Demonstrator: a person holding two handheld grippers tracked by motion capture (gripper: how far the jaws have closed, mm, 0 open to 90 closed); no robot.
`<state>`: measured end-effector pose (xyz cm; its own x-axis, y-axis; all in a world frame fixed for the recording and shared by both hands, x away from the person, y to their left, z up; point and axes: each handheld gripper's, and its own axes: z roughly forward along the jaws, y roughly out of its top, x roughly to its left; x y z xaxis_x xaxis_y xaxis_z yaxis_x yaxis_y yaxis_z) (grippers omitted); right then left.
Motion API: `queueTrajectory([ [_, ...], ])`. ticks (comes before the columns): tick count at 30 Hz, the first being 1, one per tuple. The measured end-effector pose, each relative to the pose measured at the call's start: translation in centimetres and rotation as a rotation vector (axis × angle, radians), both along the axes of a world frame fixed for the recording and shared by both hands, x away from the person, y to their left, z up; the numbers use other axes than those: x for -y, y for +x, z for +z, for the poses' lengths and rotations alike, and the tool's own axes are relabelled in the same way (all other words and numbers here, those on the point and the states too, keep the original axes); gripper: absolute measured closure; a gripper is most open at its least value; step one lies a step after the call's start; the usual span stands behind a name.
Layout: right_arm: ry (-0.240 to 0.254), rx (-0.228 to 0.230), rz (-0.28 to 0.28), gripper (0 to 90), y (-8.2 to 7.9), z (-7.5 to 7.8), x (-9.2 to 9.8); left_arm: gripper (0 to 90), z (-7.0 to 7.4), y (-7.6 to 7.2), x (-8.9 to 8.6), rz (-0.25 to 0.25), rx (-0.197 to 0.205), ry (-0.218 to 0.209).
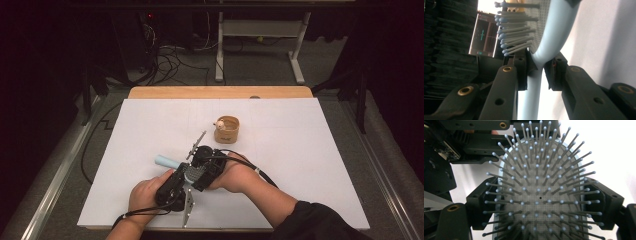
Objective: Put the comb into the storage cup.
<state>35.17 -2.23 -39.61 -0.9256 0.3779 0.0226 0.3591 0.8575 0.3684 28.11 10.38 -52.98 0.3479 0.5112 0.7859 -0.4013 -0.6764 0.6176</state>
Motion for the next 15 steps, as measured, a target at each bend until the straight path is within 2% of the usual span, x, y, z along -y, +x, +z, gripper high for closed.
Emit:
queueTrajectory([
  [1, 0.001, -0.001, -0.001, 20.4, 0.02, 0.02, 0.01, 74.5, 0.01, -0.01, -0.04, 0.005, 0.001, 0.012],
  [10, 0.005, -0.004, -0.002, 20.3, 0.13, 0.18, 0.02, 76.6, -0.19, 0.04, 0.04, 0.006, 0.015, 0.029],
  [15, 0.005, -0.016, -0.004, 20.1, 0.28, 0.32, -0.03, 77.0, -0.14, 0.06, 0.03, 0.011, 0.018, 0.026],
])
